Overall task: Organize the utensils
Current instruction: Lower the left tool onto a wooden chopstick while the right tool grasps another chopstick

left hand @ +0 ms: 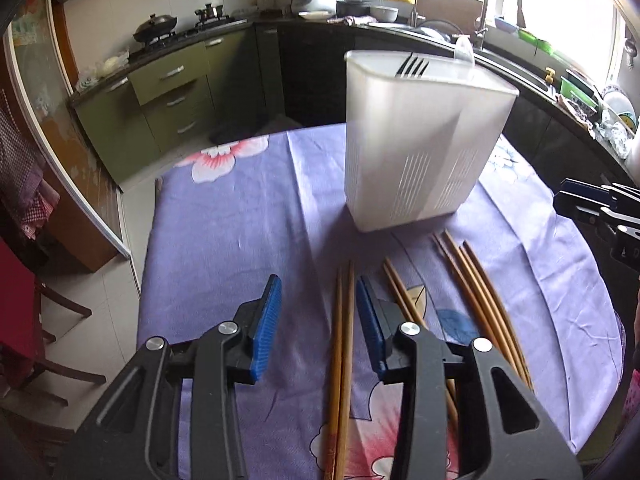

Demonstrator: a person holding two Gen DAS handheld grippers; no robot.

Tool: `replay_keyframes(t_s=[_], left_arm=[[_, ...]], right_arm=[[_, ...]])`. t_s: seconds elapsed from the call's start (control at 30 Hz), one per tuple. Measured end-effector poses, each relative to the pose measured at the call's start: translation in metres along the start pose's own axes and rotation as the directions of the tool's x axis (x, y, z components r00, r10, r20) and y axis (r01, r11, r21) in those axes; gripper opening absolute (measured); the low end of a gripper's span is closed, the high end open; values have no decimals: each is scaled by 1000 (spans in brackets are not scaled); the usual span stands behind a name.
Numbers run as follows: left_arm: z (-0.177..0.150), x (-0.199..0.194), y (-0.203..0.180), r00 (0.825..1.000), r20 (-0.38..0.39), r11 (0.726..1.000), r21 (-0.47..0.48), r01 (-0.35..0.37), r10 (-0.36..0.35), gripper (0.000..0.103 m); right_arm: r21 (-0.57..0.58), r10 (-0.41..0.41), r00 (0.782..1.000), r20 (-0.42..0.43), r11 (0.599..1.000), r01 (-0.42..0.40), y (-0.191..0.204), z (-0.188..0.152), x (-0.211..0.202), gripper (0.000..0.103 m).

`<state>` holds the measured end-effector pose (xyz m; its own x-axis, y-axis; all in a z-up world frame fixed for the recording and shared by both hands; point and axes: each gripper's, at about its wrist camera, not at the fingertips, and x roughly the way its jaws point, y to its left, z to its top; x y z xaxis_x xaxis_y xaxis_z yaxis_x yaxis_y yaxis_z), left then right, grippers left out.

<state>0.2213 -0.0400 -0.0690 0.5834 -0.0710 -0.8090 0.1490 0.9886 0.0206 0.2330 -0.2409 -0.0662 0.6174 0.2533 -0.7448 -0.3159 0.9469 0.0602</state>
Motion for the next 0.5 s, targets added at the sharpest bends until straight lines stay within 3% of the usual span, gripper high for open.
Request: replay_keyframes(t_s=[0.1,0.27,0.5], left_arm=[[-9,23,5,995,-87,999,-25,45,-47,26],[-19,51,7,981,-188,998,-29,52,-57,18],[-24,59,7,973,-216,997,-26,72,-76,15]], right_arm=[[13,-1,999,-39,1000,1,-6,-14,12,30],[15,-6,998,-69,1000,7,-10,-26,22,30],[20,-4,996,-88,1000,5,-12,-20,26,30]])
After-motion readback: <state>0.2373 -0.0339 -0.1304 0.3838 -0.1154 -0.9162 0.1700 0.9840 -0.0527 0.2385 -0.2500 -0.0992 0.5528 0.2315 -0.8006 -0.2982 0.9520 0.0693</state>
